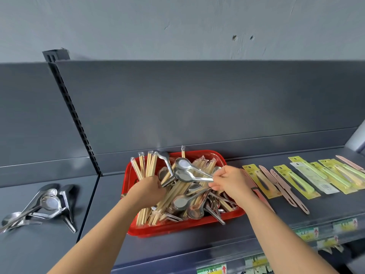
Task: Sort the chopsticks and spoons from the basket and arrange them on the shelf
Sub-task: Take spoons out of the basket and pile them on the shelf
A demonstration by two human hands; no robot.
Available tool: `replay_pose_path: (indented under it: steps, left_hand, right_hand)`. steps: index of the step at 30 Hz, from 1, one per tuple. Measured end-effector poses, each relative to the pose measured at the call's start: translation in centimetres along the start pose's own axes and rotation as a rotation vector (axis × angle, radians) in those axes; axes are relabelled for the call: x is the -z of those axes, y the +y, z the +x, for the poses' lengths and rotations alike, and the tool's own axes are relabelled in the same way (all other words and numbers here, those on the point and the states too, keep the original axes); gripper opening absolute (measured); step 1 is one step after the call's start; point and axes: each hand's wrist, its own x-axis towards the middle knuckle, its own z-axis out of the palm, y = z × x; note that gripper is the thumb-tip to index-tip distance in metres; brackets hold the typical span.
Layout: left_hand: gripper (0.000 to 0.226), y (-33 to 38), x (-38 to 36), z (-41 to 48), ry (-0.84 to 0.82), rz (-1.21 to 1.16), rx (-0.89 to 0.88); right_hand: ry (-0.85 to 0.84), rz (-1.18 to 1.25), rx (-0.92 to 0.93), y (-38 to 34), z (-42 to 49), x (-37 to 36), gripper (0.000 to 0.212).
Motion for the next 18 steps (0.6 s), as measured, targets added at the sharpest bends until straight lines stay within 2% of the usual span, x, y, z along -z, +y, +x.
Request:
replay_pose_path:
  steps: [4, 5, 9, 14, 16, 18]
  left_hand:
    - [0.034, 1.1, 0.0, 0.8, -0.034, 0.134, -0.033]
    - [0.034, 1.2, 0.1, 0.9, -0.030, 0.057, -0.032]
    - [0.023, 1.3, 0.1, 0.0, -0.090, -0.523, 0.036]
    - [0.018, 2.1, -0.2, -0.2, -0.148, -1.007, 0.138]
    - [0.023, 2.7, -0.4, 0.1, -0.125, -1.133, 0.151]
    - [0.030, 3.3, -0.7, 0.5, -0.051, -1.142, 0.127]
  right_hand:
    - [0.019, 0.117, -0.014, 0.2, -0.2, 0.1, 0.005]
    - [0.034, 0.158, -0.010, 0.2, -0.2, 0.1, 0.005]
    - [0.014, 0.310, 0.007, 0.2, -0.8, 0.2, 0.010]
    - [-0.093, 0.471, -0.009, -0.3, -1.0, -1.0, 0.015]
    - [-0.130, 0.515, -0.023, -0.5, -1.0, -1.7, 0.013]
    - [-0.176, 0.513, -0.033, -0.6, -1.0, -2.3, 0.011]
